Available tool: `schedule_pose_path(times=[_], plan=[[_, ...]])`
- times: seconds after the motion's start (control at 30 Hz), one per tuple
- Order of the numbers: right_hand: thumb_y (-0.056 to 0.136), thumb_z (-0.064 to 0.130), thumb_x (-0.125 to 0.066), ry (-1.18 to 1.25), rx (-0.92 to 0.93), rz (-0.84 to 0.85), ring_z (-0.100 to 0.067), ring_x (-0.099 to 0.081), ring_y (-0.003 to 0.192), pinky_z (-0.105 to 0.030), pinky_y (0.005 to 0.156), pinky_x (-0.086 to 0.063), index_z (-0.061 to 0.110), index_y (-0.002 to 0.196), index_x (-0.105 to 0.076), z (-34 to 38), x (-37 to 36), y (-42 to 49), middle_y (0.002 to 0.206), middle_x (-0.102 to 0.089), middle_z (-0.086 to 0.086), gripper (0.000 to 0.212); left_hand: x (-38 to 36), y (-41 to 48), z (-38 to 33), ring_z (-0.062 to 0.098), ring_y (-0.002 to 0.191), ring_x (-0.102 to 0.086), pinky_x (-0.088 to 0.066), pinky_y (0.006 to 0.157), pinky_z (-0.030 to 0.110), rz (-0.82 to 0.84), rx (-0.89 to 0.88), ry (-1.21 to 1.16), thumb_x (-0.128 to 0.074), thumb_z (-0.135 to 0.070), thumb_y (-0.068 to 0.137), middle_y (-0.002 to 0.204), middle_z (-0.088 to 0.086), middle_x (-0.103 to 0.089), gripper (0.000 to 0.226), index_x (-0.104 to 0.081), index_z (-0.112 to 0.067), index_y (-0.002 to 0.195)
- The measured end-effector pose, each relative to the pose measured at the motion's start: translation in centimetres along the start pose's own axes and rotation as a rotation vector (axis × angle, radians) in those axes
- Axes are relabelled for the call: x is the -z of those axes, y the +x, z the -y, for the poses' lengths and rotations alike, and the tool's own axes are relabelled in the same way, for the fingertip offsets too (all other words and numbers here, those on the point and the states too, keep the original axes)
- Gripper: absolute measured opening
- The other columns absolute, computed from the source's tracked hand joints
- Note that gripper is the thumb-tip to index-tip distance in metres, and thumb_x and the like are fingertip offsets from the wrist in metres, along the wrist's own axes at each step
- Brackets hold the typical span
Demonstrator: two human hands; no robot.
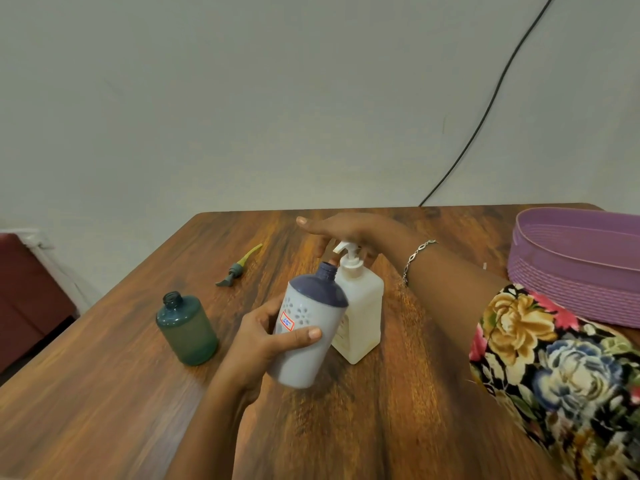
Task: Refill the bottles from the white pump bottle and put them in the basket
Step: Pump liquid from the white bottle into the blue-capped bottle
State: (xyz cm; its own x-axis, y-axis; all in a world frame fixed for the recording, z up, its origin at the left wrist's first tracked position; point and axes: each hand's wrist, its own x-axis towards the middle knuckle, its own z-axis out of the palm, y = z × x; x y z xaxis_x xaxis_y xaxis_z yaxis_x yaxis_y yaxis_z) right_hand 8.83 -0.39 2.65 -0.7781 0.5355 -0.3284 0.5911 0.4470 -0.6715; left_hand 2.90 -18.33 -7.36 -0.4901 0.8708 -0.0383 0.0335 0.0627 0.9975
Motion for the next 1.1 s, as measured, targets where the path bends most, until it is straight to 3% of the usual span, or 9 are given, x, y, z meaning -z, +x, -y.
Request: schedule_pose_path(times=[0.3,0.47,0.57,0.7,0.8,0.87,0.93,1.0,1.1], plan=[[0.095,0.056,-0.033,-0.072,0.030,-0.031,-0.030,-0.044,0.125,-0.034,0.078,-0.034,0.007,0.135,-0.046,-0.2,-0.6,0.1,0.143,-0.042,-0.011,0.065,0.0,-0.1,-0.1,0.023,0.087,-0.069,-0.057,0.072,0.035,-0.008,0.007,0.022,-0.081,-0.039,0.041,0.098,0.005,-0.072,0.070,-0.067,-0.019,0.106],[0.096,0.054,-0.032,-0.104,0.047,-0.026,-0.027,-0.044,0.102,-0.033,0.076,-0.033,0.007,0.135,-0.047,-0.1,-0.8,0.1,0.144,-0.040,-0.012,0.063,0.2,0.1,-0.1,0.023,0.087,-0.068,-0.057,0.075,0.037,-0.005,0.010,0.032,-0.080,-0.039,0.042,0.098,0.005,-0.072,0.068,-0.067,-0.019,0.106],[0.097,0.052,-0.031,-0.132,0.051,-0.019,-0.029,-0.047,0.111,-0.032,0.078,-0.033,0.006,0.136,-0.046,-0.1,-0.8,0.2,0.143,-0.040,-0.013,0.062,0.4,0.3,0.1,0.026,0.090,-0.068,-0.056,0.078,0.042,-0.003,0.016,0.042,-0.080,-0.039,0.045,0.100,0.007,-0.071,0.069,-0.066,-0.018,0.109],[0.097,0.051,-0.031,-0.117,0.049,-0.007,-0.022,-0.049,0.082,-0.025,0.060,-0.034,0.005,0.137,-0.045,-0.1,-0.8,0.4,0.096,-0.051,-0.007,0.062,0.4,0.4,0.0,0.023,0.086,-0.069,-0.057,0.073,0.036,-0.001,0.020,0.044,-0.079,-0.040,0.042,0.097,0.005,-0.072,0.069,-0.066,-0.019,0.106],[0.096,0.053,-0.033,-0.075,0.036,-0.005,-0.027,-0.046,0.102,-0.029,0.072,-0.034,0.006,0.137,-0.045,-0.4,-0.9,0.6,0.121,-0.050,-0.011,0.064,0.3,0.3,0.2,0.024,0.087,-0.069,-0.057,0.074,0.038,-0.006,0.028,0.039,-0.080,-0.039,0.041,0.096,0.005,-0.072,0.068,-0.067,-0.019,0.106],[0.096,0.054,-0.033,-0.043,0.038,0.006,-0.029,-0.050,0.106,-0.029,0.069,-0.037,0.006,0.137,-0.045,-0.5,-0.7,0.5,0.134,-0.045,-0.012,0.065,0.3,0.3,0.3,0.024,0.087,-0.069,-0.057,0.074,0.038,-0.012,0.032,0.033,-0.081,-0.039,0.042,0.097,0.006,-0.072,0.068,-0.067,-0.019,0.106],[0.095,0.056,-0.032,-0.002,0.036,0.014,-0.020,-0.055,0.082,-0.024,0.055,-0.038,0.004,0.133,-0.049,-0.5,-0.4,0.3,0.116,-0.051,-0.010,0.066,0.2,0.4,0.4,0.024,0.088,-0.068,-0.057,0.072,0.035,-0.006,0.029,0.026,-0.082,-0.038,0.042,0.098,0.006,-0.072,0.069,-0.067,-0.020,0.107],[0.093,0.060,-0.034,0.039,0.025,0.008,-0.014,-0.049,0.067,-0.024,0.057,-0.042,0.002,0.124,-0.057,-0.5,0.0,0.5,0.094,-0.054,-0.007,0.070,0.3,0.4,0.4,0.024,0.089,-0.068,-0.056,0.071,0.034,-0.009,0.024,0.019,-0.082,-0.038,0.043,0.099,0.006,-0.071,0.070,-0.066,-0.020,0.108],[0.091,0.062,-0.035,0.066,0.020,0.001,-0.020,-0.053,0.080,-0.032,0.071,-0.045,0.004,0.111,-0.063,-0.7,0.0,1.3,0.094,-0.058,-0.011,0.068,0.3,0.3,0.7,0.021,0.088,-0.068,-0.055,0.069,0.030,-0.026,0.016,-0.008,-0.082,-0.039,0.041,0.099,0.003,-0.071,0.072,-0.065,-0.021,0.108]])
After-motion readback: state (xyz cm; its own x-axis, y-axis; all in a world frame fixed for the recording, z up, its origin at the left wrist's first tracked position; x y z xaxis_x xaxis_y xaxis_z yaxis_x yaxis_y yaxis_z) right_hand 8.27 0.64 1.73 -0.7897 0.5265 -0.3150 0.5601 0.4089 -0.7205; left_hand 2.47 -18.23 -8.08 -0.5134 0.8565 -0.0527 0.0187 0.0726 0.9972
